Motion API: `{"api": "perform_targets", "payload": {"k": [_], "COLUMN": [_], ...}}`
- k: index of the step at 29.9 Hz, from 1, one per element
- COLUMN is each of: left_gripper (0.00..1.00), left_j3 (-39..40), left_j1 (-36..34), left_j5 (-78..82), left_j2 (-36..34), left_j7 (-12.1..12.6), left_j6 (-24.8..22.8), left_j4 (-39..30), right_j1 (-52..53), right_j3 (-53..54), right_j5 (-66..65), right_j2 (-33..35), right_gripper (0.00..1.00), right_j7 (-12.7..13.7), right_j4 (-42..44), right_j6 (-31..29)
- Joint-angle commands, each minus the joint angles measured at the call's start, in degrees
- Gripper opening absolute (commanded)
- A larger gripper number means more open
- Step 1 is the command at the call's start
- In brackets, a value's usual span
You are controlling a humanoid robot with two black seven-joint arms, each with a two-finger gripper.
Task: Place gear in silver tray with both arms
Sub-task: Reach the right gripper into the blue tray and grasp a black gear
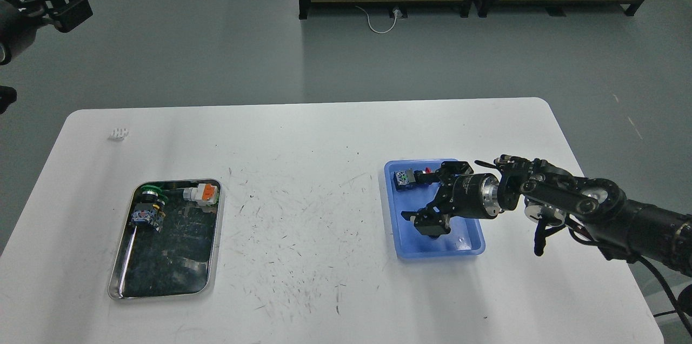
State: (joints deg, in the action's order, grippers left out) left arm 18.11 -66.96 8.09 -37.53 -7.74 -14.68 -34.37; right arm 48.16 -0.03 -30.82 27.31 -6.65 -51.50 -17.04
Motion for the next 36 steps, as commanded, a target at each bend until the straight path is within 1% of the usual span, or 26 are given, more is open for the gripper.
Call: {"api": "perform_targets", "payload": {"k": [1, 3, 10, 16, 22, 24, 28, 36], "left_gripper": [0.98, 0.98, 0.98, 0.98, 0.98, 0.98, 0.98, 0.98], "left_j3": [0.0, 0.0, 0.0, 0.0, 0.0, 0.0, 0.0, -0.1], "left_j1": [-0.1, -0.1, -0.1, -0.3, -0.4, -0.4, -0.5, -0.6], "left_j5": [0.1, 0.1, 0.3, 0.3, 0.3, 0.3, 0.4, 0.4], "left_j2": [0.1, 0.1, 0.3, 0.3, 0.2, 0.1, 0.0, -0.2], "left_j7": [0.0, 0.0, 0.0, 0.1, 0.2, 0.2, 0.3, 0.3], "left_j6": [0.1, 0.1, 0.1, 0.2, 0.2, 0.2, 0.2, 0.2], "left_j4": [-0.1, -0.1, 0.0, 0.0, 0.0, 0.0, 0.1, 0.1], "right_j1": [-0.2, -0.7, -1.2, -1.1, -1.1, -1.1, -1.2, -1.1], "right_j3": [-0.4, -0.4, -1.2, -1.4, -1.5, -1.5, -1.5, -1.6], "right_j5": [-0.1, -0.1, -0.4, -0.6, -0.7, -0.7, -0.7, -0.6], "right_j2": [0.3, 0.4, 0.0, -0.9, -1.5, -1.5, -1.5, -1.6], "right_gripper": [1.00, 1.00, 0.99, 0.95, 0.90, 0.87, 0.87, 0.85], "right_j7": [0.5, 0.8, 0.9, 0.8, 0.9, 1.3, 2.3, 2.7], "right_j4": [0.0, 0.1, 1.8, 2.3, 3.2, 3.5, 3.9, 3.9], "right_j6": [0.1, 0.1, 0.2, 1.7, 1.8, 1.8, 1.4, 0.0]}}
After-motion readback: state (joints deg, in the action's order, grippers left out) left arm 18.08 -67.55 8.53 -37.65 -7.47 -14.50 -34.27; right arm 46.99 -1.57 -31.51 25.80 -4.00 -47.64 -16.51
